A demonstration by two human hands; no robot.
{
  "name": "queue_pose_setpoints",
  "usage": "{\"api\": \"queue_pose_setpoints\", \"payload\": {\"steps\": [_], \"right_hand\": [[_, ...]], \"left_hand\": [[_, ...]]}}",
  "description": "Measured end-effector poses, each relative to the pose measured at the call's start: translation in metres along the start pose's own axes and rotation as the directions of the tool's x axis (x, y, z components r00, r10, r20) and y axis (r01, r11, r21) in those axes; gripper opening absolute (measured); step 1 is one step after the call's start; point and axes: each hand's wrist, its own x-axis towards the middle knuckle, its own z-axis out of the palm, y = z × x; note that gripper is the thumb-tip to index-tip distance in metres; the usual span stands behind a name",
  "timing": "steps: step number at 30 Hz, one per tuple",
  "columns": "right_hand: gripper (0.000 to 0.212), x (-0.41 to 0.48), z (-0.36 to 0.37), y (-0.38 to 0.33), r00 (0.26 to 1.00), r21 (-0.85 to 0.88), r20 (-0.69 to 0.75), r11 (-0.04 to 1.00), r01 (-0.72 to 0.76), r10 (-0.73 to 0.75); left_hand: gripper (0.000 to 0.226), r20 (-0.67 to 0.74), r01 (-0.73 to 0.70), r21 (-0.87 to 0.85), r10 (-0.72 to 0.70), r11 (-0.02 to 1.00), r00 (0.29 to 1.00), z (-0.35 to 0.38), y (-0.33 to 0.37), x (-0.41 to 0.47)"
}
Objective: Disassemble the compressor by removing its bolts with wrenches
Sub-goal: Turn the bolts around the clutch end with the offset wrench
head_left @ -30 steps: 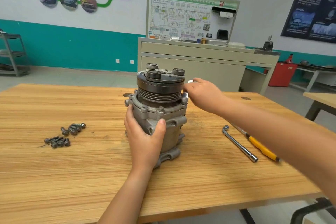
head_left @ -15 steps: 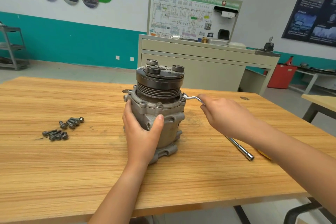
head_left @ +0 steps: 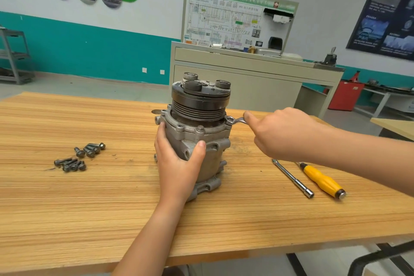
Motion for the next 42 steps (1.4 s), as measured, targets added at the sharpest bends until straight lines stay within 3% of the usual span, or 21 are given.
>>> {"api": "queue_pose_setpoints", "payload": {"steps": [7, 12, 15, 19, 22, 24, 26, 27, 30, 33, 37, 42], "right_hand": [[0.054, 0.018, 0.019, 0.017, 0.999, -0.057, 0.024, 0.998, 0.030, -0.029], [0.037, 0.045, 0.030, 0.021, 0.998, -0.076, -0.049, 0.996, 0.040, -0.044], [0.040, 0.061, 0.039, 0.019, 0.984, 0.109, -0.166, 0.991, 0.081, -0.062], [0.038, 0.071, 0.049, 0.007, 0.864, 0.267, -0.494, 0.929, 0.257, -0.098], [0.041, 0.063, 0.051, 0.006, 0.854, 0.502, -0.512, 0.839, 0.209, 0.094], [0.046, 0.048, 0.050, 0.011, 0.843, 0.744, -0.412, 0.662, 0.091, 0.347], [0.044, 0.029, 0.047, 0.014, 0.834, 0.852, -0.337, 0.518, 0.073, 0.437], [0.040, 0.019, 0.045, 0.014, 0.849, 0.837, -0.324, 0.545, 0.051, 0.418], [0.034, -0.006, 0.043, 0.008, 0.936, 0.657, -0.223, 0.752, -0.062, 0.272], [0.032, -0.014, 0.037, -0.002, 0.968, 0.462, -0.128, 0.877, -0.134, 0.215], [0.038, -0.009, 0.021, -0.010, 0.982, 0.269, -0.059, 0.950, -0.160, 0.182], [0.051, -0.005, 0.002, -0.020, 0.998, -0.012, -0.040, 0.998, -0.056, 0.055]], "left_hand": [[0.093, -0.001, -0.007, 0.005, 0.007, 1.000, 1.000, 0.000, -0.001, -0.001], [0.098, -0.001, -0.009, 0.011, 0.009, 1.000, 1.000, 0.000, 0.000, -0.001], [0.104, 0.000, 0.001, 0.018, -0.001, 1.000, 1.000, -0.001, 0.000, -0.001], [0.104, -0.003, 0.001, 0.028, -0.001, 1.000, 1.000, -0.001, 0.000, -0.001], [0.103, -0.005, 0.001, 0.022, -0.001, 1.000, 1.000, 0.000, 0.000, 0.000], [0.103, -0.001, 0.003, 0.016, -0.003, 1.000, 1.000, -0.001, -0.001, 0.000], [0.103, 0.000, 0.000, 0.013, 0.000, 1.000, 1.000, -0.001, -0.002, 0.000], [0.103, 0.000, -0.004, 0.012, 0.004, 1.000, 1.000, -0.001, -0.002, 0.000], [0.103, -0.001, -0.011, 0.008, 0.011, 1.000, 1.000, 0.000, -0.002, 0.000], [0.104, -0.002, -0.017, 0.004, 0.017, 1.000, 1.000, 0.000, -0.002, 0.001], [0.103, -0.004, -0.018, 0.000, 0.018, 1.000, 1.000, 0.000, -0.003, 0.001], [0.103, -0.010, -0.020, 0.004, 0.020, 1.000, 1.000, 0.001, -0.003, 0.001]]}}
